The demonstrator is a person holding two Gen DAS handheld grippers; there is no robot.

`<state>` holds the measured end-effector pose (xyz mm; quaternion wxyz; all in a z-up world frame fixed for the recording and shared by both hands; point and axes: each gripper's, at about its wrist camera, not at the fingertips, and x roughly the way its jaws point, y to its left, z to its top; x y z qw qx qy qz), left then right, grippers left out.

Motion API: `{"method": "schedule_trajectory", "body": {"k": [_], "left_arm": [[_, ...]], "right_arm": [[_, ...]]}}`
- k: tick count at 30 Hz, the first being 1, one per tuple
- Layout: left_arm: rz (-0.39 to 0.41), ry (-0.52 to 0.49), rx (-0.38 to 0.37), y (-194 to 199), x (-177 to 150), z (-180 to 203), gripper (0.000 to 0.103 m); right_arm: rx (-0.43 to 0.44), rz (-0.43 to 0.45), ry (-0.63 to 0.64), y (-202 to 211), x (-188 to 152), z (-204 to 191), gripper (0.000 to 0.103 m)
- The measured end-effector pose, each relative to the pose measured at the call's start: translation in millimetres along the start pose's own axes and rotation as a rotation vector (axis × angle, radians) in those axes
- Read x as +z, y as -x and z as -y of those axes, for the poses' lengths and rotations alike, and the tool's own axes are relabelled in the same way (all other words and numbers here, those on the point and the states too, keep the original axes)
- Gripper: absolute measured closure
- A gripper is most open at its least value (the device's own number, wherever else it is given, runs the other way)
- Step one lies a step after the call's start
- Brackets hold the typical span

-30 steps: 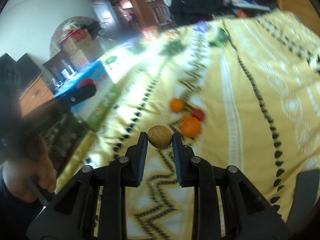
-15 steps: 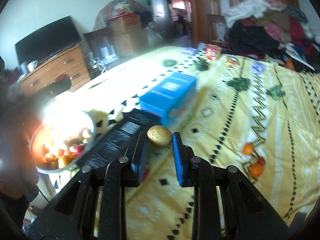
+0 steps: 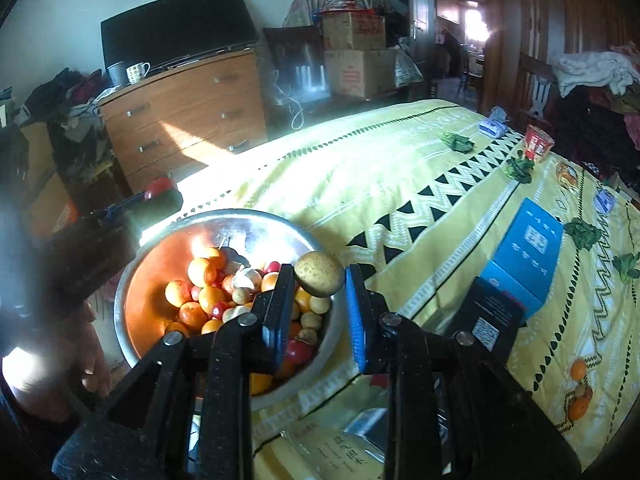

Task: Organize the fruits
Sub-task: 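Carry the red plum and kiwi over the steel bowl with both tools, then open the left tool then the right tool to drop both fruits into the bowl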

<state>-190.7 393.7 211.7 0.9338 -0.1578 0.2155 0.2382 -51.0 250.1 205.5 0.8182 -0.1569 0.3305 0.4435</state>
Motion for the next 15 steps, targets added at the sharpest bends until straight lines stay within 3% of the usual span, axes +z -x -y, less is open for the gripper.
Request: {"method": "schedule_trajectory", "body": {"k": [15], "left_arm": [[-0.072, 0.05, 0.023, -16, -23, -42, 0.077]], "right_arm": [[0.084, -0.116, 0.023, -46, 6, -40, 0.077]]}}
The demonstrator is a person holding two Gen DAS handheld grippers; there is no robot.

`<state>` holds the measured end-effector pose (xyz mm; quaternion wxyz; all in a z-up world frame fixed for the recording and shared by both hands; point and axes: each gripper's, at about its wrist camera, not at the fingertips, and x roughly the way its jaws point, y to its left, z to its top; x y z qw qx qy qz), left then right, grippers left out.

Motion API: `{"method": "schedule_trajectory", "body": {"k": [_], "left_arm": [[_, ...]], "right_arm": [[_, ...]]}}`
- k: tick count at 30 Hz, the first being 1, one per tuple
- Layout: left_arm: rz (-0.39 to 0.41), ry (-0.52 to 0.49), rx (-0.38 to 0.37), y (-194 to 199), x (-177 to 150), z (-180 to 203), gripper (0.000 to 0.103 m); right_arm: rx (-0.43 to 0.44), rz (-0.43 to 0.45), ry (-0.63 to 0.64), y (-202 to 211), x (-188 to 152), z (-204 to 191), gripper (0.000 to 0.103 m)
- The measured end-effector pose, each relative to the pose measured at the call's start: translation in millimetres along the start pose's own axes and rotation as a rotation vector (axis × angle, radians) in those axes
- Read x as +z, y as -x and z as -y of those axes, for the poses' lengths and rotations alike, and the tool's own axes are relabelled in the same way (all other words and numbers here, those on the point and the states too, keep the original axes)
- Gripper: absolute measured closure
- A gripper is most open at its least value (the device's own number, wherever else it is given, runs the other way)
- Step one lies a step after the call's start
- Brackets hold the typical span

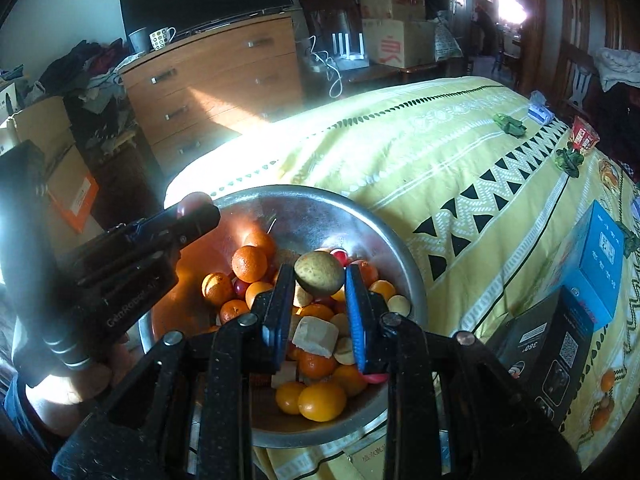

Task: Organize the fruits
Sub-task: 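Open the left tool then the right tool to drop both fruits into the bowl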

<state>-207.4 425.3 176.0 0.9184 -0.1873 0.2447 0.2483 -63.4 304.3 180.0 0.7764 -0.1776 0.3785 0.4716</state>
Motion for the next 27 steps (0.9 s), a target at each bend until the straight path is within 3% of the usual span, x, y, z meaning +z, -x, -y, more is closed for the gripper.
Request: {"method": "schedule_trajectory", "body": {"k": [17, 19, 20, 27], "left_arm": [[-0.055, 0.009, 0.015, -15, -6, -5, 0.076], [-0.06, 0.02, 0.027, -16, -5, -7, 0.068], [-0.058, 0.025, 0.035, -16, -5, -8, 0.056], [-0.049, 0.03, 0.059, -17, -6, -11, 0.034]], "right_arm": [[0.016, -0.041, -0.016, -16, -1, -3, 0.077], [0.017, -0.042, -0.021, -17, -2, -2, 0.077], [0.018, -0.044, -0.022, -18, -2, -3, 0.077], [0.021, -0.049, -0.044, -22, -4, 2, 0.074]]}}
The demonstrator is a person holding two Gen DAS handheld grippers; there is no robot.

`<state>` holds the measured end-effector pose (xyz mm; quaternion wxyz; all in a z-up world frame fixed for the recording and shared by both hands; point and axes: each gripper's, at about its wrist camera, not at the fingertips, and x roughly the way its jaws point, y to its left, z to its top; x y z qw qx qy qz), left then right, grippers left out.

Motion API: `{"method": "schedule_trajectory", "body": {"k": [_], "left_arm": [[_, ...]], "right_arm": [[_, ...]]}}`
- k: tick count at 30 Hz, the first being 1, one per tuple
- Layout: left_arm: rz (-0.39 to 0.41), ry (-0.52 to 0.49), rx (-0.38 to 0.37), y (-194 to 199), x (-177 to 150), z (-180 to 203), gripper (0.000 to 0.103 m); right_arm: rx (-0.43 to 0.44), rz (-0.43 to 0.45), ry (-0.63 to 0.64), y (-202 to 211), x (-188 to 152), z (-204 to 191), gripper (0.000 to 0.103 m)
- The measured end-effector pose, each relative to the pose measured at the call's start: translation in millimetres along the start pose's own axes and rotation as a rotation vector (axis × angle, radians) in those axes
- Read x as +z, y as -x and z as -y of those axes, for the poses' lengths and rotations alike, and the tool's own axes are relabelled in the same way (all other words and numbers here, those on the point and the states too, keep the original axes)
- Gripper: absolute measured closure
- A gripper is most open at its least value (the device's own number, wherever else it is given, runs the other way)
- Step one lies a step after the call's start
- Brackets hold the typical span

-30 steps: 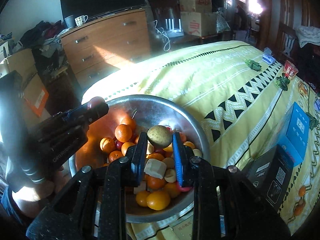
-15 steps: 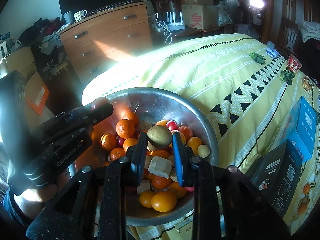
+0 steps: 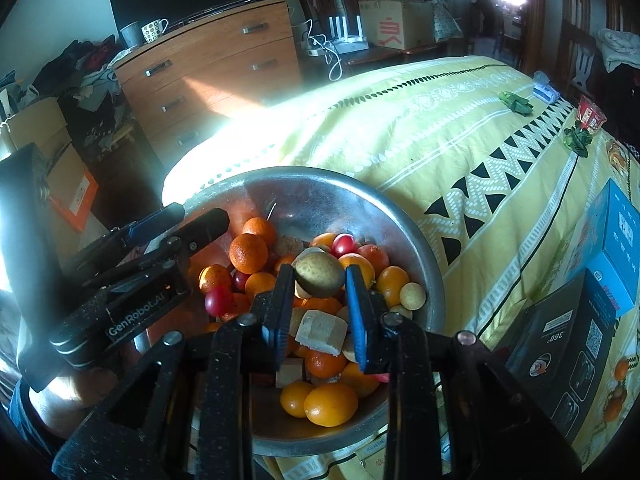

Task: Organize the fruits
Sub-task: 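Open the left tool then the right tool to drop both fruits into the bowl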

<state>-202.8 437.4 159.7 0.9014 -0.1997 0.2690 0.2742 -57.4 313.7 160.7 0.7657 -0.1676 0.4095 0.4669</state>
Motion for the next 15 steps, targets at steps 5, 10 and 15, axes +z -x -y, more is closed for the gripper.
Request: {"method": "schedule_trajectory", "body": {"k": [5, 10, 15], "left_arm": [[0.003, 0.014, 0.02, -1.1, -1.0, -2.9, 0.027], [0.001, 0.02, 0.026, -2.6, -0.3, -5.2, 0.027], [-0.003, 0.018, 0.032, -2.3, -0.8, -5.7, 0.026]], "right_arm": [[-0.018, 0.03, 0.001, 4.4, -0.9, -0.6, 0.027], [-0.018, 0.033, 0.007, 5.7, 0.7, -1.3, 0.027], [-0.013, 0.038, -0.003, 6.4, -1.3, 0.9, 0.027]]}}
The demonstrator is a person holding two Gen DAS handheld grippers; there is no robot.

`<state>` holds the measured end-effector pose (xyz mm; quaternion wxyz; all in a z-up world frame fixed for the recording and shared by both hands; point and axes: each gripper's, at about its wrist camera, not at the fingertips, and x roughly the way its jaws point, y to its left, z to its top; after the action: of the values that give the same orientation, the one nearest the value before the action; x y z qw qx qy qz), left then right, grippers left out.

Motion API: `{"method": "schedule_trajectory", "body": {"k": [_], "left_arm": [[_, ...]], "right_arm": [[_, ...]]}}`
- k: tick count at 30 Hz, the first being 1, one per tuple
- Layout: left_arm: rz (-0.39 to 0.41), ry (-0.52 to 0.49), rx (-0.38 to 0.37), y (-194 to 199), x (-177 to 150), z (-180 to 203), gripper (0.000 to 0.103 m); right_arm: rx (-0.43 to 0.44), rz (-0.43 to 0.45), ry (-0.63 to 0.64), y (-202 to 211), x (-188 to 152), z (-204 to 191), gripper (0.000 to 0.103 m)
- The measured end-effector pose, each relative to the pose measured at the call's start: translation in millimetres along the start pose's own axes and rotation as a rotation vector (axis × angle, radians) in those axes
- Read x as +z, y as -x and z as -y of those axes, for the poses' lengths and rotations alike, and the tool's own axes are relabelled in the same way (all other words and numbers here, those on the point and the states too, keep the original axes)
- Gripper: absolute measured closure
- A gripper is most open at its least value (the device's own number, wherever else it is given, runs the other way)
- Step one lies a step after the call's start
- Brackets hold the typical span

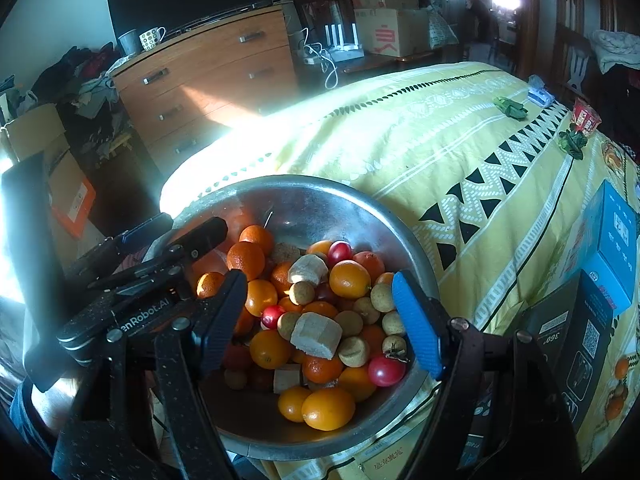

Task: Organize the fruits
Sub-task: 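Open the left tool then the right tool to drop both fruits into the bowl, then move the left tool to a red plum while the right tool approaches a large orange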

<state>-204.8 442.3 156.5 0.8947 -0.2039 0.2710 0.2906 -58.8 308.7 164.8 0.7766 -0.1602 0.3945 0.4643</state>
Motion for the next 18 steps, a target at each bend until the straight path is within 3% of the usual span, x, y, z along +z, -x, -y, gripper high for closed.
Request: {"method": "schedule_trajectory", "body": {"k": [9, 18], "left_arm": [[0.013, -0.01, -0.007, 7, 0, 8, 0.025], [0.063, -0.049, -0.044, 39, 2, 49, 0.021]], "right_arm": [[-0.012, 0.022, -0.002, 17, -7, 5, 0.027], [-0.06, 0.075, -0.021, 61, -26, 22, 0.027]]}}
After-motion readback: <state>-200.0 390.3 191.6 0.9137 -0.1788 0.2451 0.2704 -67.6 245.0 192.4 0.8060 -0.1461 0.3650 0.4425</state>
